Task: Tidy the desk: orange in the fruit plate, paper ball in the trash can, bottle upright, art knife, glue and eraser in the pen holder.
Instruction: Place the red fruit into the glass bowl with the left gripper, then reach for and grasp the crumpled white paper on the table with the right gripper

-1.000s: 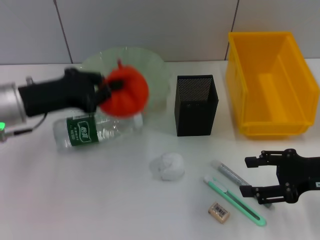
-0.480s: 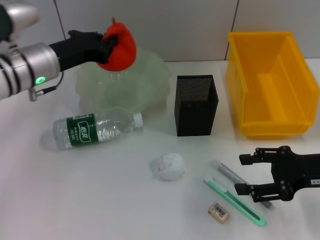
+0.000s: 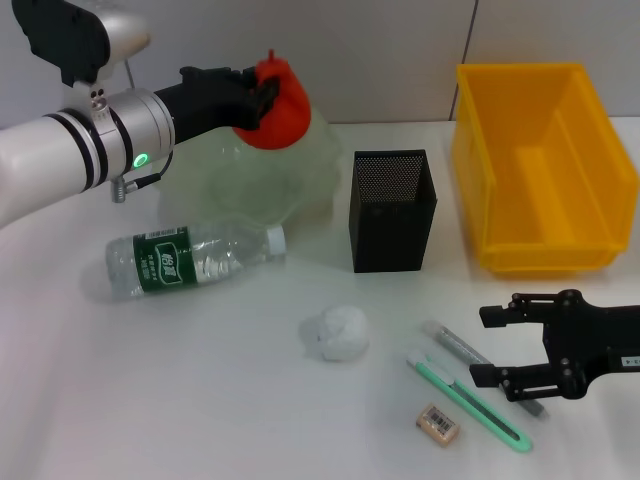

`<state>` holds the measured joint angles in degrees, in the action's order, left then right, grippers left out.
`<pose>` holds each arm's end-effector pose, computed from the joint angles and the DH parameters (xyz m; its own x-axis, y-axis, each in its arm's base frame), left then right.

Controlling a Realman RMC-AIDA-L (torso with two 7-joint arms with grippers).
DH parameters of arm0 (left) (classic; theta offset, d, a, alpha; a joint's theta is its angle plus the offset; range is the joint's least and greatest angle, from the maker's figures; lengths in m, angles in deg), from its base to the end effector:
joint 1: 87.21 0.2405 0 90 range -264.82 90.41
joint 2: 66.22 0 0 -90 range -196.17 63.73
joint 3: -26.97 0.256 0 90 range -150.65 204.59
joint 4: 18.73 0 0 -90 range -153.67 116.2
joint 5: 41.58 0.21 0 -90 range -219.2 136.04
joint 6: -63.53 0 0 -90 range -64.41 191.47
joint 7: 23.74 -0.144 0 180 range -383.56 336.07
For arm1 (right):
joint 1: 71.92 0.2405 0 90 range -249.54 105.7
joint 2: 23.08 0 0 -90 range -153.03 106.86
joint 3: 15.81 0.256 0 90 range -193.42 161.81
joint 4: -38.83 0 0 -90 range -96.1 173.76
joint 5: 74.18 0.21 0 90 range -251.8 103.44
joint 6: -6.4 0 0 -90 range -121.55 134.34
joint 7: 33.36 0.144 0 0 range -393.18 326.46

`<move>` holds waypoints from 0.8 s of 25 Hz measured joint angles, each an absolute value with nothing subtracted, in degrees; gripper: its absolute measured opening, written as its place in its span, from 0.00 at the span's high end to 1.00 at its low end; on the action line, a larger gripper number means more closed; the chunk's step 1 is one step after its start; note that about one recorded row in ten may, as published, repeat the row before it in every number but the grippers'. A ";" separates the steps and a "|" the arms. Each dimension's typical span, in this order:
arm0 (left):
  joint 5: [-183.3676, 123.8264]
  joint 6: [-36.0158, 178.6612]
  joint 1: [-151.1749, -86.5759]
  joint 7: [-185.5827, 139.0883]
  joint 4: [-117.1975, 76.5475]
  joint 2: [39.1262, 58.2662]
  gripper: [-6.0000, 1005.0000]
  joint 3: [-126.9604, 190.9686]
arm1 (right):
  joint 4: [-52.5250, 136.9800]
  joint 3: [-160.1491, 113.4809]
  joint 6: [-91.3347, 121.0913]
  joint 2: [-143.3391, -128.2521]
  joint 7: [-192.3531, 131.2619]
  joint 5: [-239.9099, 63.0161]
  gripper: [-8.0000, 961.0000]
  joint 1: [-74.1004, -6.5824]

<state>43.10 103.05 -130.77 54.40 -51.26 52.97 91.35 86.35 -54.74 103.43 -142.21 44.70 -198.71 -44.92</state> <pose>-0.1898 0.4587 -0.0181 0.8054 0.2243 0.5486 0.5515 -0.6225 -0.5552 0.2777 0.3058 0.0182 0.8918 -0.2955 -0.3426 -0.3574 -0.9245 -0.1328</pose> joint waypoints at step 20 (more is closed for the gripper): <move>41.82 123.65 -118.05 52.80 -62.37 52.22 0.14 92.33 | 85.40 -54.97 102.87 -142.48 44.73 -197.23 0.19 -43.05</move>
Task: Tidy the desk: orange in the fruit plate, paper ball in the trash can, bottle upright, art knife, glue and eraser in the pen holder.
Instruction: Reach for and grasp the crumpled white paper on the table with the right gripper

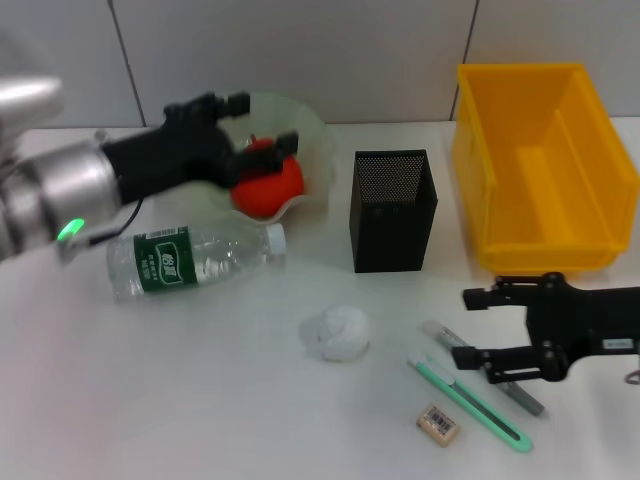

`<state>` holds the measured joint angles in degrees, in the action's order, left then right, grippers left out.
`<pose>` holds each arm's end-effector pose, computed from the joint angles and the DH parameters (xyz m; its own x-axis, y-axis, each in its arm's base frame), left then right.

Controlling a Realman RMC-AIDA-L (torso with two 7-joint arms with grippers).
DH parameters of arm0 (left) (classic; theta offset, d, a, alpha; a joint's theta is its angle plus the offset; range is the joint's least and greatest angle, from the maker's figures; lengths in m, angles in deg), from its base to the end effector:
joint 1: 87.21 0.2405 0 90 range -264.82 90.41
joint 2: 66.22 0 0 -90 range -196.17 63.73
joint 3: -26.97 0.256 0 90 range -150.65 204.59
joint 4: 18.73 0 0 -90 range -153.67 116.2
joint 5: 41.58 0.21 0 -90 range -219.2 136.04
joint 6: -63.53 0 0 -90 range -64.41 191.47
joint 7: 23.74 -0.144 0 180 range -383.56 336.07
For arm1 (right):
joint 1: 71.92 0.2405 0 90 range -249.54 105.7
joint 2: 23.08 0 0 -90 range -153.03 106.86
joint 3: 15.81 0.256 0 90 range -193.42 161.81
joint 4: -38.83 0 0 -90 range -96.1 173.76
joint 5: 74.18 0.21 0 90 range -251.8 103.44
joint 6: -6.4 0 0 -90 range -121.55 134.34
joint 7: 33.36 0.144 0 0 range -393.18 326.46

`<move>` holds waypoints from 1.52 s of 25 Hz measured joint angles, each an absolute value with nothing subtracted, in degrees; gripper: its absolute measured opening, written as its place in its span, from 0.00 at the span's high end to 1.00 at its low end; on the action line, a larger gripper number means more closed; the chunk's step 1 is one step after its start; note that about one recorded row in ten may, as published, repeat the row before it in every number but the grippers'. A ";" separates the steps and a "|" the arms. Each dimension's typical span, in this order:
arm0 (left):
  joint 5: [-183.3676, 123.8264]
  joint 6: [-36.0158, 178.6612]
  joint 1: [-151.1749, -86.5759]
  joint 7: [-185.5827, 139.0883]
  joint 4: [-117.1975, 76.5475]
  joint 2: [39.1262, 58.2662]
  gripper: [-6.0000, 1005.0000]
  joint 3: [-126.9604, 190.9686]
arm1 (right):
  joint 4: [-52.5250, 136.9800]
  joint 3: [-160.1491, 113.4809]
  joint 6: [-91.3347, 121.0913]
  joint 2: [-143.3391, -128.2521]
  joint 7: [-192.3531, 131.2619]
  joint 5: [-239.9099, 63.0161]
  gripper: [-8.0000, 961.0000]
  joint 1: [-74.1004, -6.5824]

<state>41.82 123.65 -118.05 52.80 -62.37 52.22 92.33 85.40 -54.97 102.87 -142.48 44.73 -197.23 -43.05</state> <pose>-0.2066 0.4004 0.0022 0.7909 0.1324 0.5975 0.4572 -0.7768 -0.4330 0.2652 0.3152 0.0145 0.8890 -0.2706 -0.3694 -0.3373 -0.9326 -0.1287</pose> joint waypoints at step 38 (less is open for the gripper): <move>47.55 150.98 -101.47 41.89 -53.73 51.91 0.15 86.47 | 69.59 -89.43 69.91 -142.87 30.57 -169.18 0.18 -39.87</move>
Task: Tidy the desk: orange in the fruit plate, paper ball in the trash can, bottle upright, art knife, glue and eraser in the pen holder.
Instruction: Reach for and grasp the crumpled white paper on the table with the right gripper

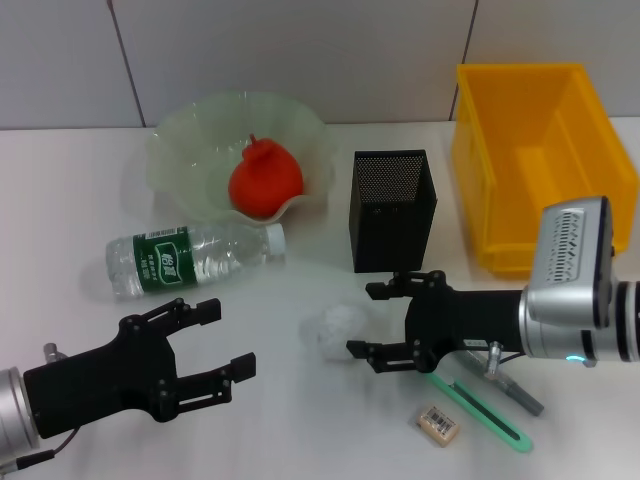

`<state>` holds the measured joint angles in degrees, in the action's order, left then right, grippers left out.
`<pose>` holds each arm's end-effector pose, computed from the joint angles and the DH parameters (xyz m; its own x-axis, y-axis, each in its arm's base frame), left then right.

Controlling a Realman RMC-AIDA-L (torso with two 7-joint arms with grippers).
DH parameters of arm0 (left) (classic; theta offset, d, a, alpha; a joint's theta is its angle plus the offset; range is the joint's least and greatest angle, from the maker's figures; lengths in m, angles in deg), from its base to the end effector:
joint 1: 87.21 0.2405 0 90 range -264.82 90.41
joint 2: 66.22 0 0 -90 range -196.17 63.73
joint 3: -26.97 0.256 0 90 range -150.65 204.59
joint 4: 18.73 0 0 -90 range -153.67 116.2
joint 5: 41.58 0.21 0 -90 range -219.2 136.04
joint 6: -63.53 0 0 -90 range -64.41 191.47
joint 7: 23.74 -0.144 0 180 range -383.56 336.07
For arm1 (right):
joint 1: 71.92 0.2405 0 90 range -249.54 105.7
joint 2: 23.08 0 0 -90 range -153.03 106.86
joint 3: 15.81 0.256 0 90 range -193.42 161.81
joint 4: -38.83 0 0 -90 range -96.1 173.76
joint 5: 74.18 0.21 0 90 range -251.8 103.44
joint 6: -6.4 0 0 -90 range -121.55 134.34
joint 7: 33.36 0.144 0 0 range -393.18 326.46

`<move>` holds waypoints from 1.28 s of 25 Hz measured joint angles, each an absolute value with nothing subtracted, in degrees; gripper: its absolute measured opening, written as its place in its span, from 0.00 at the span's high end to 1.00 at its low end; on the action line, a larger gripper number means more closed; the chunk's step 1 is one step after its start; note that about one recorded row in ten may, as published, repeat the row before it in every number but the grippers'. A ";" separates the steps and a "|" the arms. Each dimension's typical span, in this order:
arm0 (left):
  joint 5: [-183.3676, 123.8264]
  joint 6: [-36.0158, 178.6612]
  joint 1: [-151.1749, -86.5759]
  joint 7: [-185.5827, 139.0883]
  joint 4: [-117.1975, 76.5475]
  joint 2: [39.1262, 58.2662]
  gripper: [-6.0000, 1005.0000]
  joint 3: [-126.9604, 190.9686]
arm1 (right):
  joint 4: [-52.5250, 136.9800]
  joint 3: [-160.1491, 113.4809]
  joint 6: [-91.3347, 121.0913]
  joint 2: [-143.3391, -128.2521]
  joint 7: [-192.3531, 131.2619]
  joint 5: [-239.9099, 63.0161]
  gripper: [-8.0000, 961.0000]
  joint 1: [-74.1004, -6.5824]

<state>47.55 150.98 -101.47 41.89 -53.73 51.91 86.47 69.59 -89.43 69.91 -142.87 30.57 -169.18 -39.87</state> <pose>-0.2971 0.2628 -0.0161 0.7276 0.2707 0.6304 0.4763 -0.8606 -0.1802 0.2438 0.3432 -0.0816 0.9462 -0.1247 -0.2985 -0.2110 -0.9373 -0.2774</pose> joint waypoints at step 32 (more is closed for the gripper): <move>49.17 152.33 -101.09 37.85 -52.29 51.29 0.15 86.77 | 69.96 -95.37 68.46 -142.47 50.17 -176.81 0.18 -32.71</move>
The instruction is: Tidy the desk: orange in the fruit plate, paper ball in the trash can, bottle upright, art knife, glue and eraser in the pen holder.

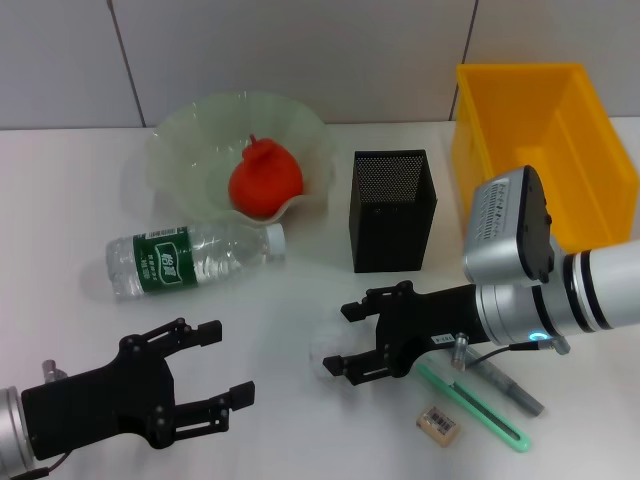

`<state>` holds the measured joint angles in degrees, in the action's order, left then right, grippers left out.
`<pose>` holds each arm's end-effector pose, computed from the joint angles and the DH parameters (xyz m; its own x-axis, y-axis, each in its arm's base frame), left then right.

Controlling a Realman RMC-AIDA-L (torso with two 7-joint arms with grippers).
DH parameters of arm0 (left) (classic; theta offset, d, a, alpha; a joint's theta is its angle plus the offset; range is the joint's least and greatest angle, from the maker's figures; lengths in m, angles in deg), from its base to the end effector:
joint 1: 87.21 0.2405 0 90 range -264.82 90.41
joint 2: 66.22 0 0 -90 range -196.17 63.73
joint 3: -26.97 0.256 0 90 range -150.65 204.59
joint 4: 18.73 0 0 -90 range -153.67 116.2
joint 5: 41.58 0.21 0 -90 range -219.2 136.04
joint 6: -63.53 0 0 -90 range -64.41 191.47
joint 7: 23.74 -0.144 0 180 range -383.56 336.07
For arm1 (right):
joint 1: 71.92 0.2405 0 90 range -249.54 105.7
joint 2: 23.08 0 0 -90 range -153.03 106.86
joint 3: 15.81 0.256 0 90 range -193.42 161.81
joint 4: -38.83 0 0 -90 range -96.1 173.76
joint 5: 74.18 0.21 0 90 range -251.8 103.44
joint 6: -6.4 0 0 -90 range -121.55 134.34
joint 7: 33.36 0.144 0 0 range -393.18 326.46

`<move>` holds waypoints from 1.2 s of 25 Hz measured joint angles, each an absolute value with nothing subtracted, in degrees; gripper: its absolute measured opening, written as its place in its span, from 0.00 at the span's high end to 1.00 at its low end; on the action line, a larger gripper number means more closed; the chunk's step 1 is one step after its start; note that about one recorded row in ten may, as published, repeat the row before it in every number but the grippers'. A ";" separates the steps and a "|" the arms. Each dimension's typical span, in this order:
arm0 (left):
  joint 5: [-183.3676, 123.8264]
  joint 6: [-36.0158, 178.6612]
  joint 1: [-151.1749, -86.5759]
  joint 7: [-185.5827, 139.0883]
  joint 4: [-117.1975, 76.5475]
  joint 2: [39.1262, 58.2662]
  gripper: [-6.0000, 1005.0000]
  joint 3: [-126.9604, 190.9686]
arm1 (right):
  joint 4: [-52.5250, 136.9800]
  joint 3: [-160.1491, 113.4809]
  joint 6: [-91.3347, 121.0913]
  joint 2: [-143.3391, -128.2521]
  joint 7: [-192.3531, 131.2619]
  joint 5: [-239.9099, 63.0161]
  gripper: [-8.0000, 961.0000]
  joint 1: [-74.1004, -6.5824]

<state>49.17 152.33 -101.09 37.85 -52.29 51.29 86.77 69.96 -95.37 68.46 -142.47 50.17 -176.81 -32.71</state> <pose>-0.3031 0.2529 -0.0187 0.7622 0.2410 0.6008 0.4267 -0.8850 -0.1862 0.2161 0.3572 -0.0962 0.9481 -0.2649 -0.1759 -0.2922 -0.9440 -0.1534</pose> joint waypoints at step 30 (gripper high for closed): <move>48.74 151.90 -101.27 36.51 -50.80 51.73 0.15 85.89 | 100.16 -87.83 82.70 -142.32 59.53 -180.38 0.46 -53.47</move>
<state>48.74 151.90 -101.27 36.51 -50.80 51.73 85.89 100.16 -87.83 82.70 -142.32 59.53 -180.38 -53.47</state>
